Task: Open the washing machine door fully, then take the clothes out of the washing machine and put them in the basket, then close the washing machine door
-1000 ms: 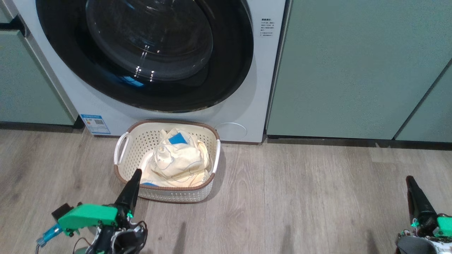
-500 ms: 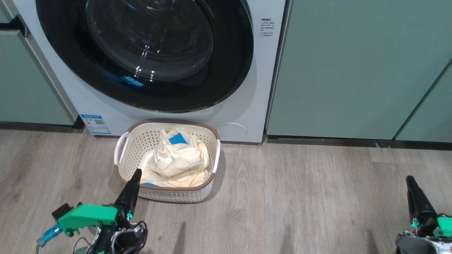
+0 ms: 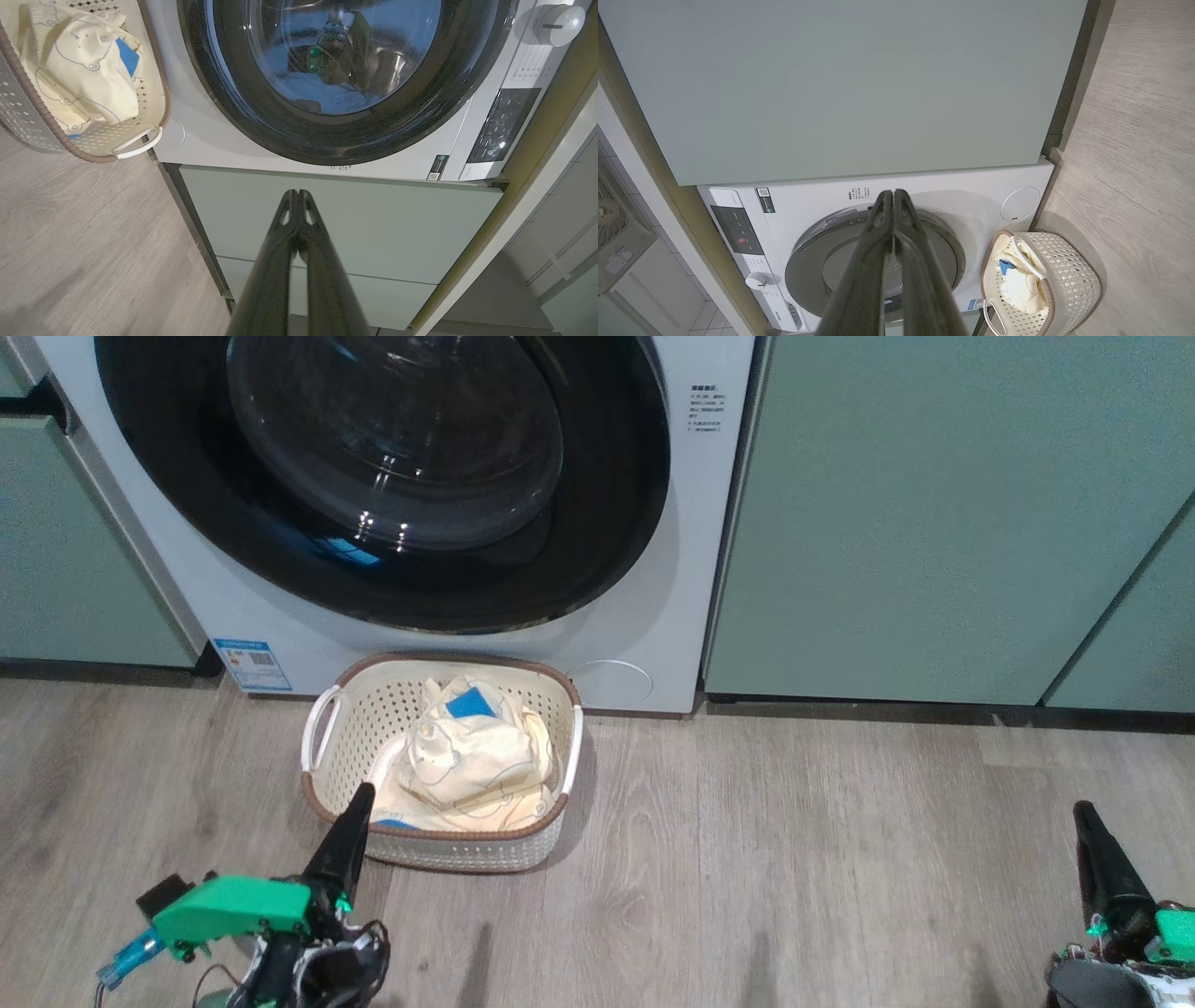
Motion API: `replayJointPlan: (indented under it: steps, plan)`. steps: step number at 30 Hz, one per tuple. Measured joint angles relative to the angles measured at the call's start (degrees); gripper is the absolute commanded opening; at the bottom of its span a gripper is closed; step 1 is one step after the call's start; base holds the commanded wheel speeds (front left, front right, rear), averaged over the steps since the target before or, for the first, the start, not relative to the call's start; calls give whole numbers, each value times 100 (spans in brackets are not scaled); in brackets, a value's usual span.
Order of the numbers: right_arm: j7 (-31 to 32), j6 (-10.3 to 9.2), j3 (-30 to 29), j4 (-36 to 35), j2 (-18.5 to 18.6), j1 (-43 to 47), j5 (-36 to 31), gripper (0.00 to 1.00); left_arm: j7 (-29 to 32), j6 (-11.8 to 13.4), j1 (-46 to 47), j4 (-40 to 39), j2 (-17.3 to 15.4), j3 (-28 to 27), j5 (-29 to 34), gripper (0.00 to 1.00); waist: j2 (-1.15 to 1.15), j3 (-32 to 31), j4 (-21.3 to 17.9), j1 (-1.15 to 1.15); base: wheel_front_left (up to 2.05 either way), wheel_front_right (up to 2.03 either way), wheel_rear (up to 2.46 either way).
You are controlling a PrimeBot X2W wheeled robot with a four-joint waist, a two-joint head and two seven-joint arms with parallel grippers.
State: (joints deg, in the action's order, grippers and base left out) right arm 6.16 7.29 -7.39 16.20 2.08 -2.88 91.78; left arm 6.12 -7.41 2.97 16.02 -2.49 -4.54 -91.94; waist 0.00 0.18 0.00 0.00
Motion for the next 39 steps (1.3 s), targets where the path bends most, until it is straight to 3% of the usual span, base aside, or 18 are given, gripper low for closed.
replayJointPlan:
  steps: [39]
  plan:
    - [0,0,0,0,0,0,0,0,0,0,1,-1,1,-1,0,0,0,0,0,1,0,0,0]
